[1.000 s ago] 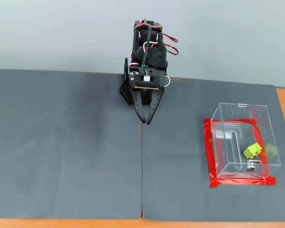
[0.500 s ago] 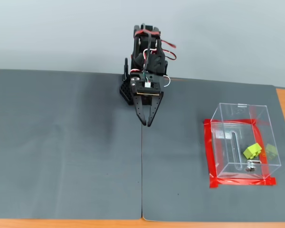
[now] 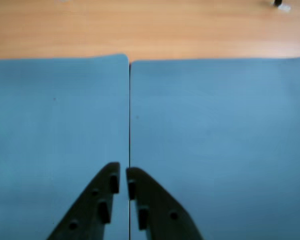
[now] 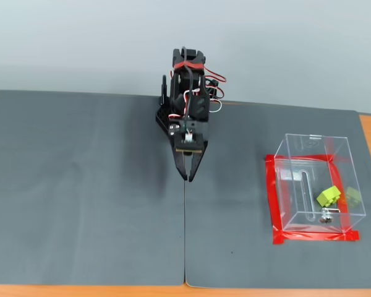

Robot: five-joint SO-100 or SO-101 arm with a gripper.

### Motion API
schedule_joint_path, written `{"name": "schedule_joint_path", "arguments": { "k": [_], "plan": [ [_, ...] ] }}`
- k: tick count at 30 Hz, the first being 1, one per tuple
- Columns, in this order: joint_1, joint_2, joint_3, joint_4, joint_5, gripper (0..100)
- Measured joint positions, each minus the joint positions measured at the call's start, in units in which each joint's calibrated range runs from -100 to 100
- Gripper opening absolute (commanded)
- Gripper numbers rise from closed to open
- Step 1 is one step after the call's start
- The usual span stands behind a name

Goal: Pick the green lego block and place it into the transparent box

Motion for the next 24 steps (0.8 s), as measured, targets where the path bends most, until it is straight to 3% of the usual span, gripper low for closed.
{"name": "schedule_joint_path", "arguments": {
  "k": [6,24],
  "plan": [
    [0.5,0.5,7.7,0.0,-0.1,2],
    [0.4,0.5,8.4,0.3,-0.2,2]
  ]
}}
